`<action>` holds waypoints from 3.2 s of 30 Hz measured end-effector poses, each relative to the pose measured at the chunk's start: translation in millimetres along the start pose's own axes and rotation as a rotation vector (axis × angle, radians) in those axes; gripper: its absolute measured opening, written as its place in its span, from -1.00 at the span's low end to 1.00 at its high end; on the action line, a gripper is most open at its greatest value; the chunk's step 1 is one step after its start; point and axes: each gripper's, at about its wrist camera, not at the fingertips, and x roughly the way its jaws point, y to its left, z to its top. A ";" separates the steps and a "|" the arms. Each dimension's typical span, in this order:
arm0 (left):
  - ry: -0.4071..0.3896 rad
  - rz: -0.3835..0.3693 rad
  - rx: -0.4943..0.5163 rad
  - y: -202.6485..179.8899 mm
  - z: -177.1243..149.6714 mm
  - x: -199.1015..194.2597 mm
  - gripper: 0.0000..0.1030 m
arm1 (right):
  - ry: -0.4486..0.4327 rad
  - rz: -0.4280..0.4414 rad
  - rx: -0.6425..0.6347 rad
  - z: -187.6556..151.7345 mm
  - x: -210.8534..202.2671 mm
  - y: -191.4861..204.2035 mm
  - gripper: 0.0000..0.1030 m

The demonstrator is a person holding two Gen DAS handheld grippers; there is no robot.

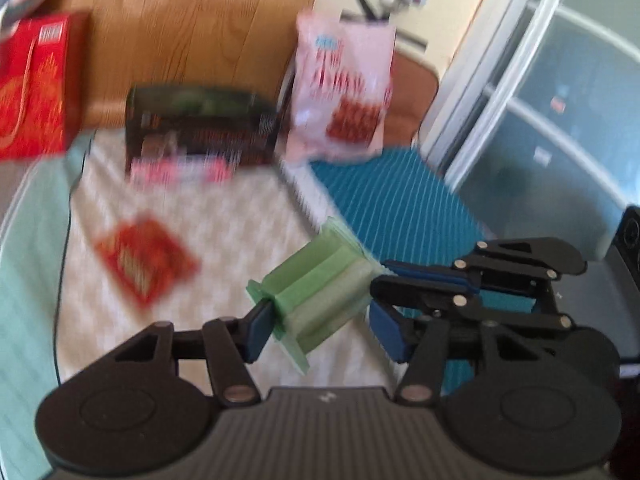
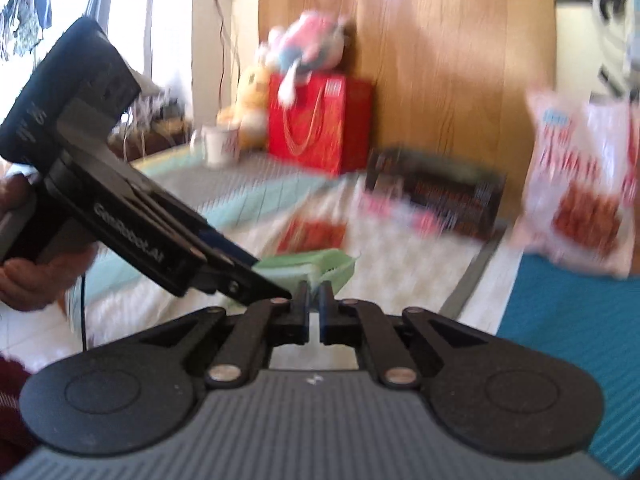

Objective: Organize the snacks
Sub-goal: 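Lift the green tray with the left tool and carry it over the tin box, then open the left tool to drop the green tray into the box, then move the left tool down to the pink candy box, then close the left tool on the pink candy box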

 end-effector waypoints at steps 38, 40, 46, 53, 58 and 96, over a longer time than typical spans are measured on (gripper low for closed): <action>-0.220 0.131 -0.151 159.1 124.3 91.1 0.44 | -0.051 -0.137 0.310 35.1 153.0 -165.0 -0.39; -0.208 0.140 -0.198 170.3 111.3 83.7 0.41 | -0.005 -0.108 0.360 22.4 152.5 -162.3 -0.37; -0.145 0.184 -0.334 199.1 101.1 100.1 0.38 | 0.104 -0.045 0.448 13.5 186.8 -153.6 -0.23; -0.058 0.173 -0.400 198.2 101.8 139.9 -0.15 | 0.140 -0.030 0.512 11.0 208.6 -152.1 -0.19; -0.027 0.156 -0.318 163.8 97.0 133.9 -0.15 | 0.159 -0.076 0.423 9.5 182.6 -137.6 -0.20; -0.084 0.044 -0.166 43.1 -100.3 -20.5 0.31 | 0.006 -0.054 0.213 -91.8 -28.6 37.3 0.15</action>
